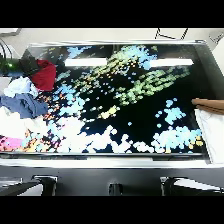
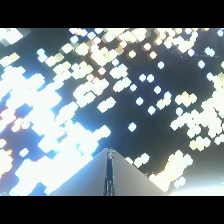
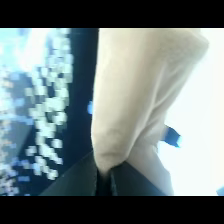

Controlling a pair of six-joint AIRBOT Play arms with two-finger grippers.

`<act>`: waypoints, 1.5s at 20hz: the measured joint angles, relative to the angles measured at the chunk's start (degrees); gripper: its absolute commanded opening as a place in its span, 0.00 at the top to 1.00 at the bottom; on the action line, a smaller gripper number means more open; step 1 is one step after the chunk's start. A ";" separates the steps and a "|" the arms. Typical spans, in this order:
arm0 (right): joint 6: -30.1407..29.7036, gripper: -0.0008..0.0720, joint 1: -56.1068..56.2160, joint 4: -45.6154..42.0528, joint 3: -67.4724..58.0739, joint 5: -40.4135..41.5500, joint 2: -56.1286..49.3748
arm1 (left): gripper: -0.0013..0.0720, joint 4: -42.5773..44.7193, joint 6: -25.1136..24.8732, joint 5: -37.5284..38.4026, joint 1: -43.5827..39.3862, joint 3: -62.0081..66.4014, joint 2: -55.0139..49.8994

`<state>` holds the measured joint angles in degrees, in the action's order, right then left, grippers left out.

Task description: Fold the clothes and pants, and hang the long-sleeved shirts on hangers.

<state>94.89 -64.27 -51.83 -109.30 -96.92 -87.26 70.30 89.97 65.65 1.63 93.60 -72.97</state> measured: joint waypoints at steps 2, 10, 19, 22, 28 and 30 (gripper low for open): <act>1.25 0.94 -0.74 -6.16 0.70 -2.97 0.46 | 0.95 -0.02 0.00 -0.28 0.00 0.00 0.00; 3.72 0.94 -1.51 -24.90 22.69 -0.74 4.52 | 0.95 -0.22 0.00 -0.48 0.00 0.00 0.00; 2.03 0.08 -1.53 -34.69 36.76 9.88 6.97 | 0.95 -1.38 0.17 -0.55 -0.04 0.02 0.00; -1.99 0.08 -1.29 -30.64 29.07 12.79 7.28 | 0.95 -2.93 0.17 -1.90 -0.42 1.18 0.07; -5.95 0.07 13.49 -20.41 9.77 24.55 8.00 | 0.86 11.54 5.66 -9.86 -6.60 4.92 -2.38; -5.29 0.06 22.69 -19.34 8.28 23.85 7.17 | 0.01 17.44 8.35 -5.68 -8.20 5.27 -5.16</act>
<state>89.60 -41.58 -71.18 -101.01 -73.08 -80.09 87.74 98.32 59.96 -6.57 98.87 -78.13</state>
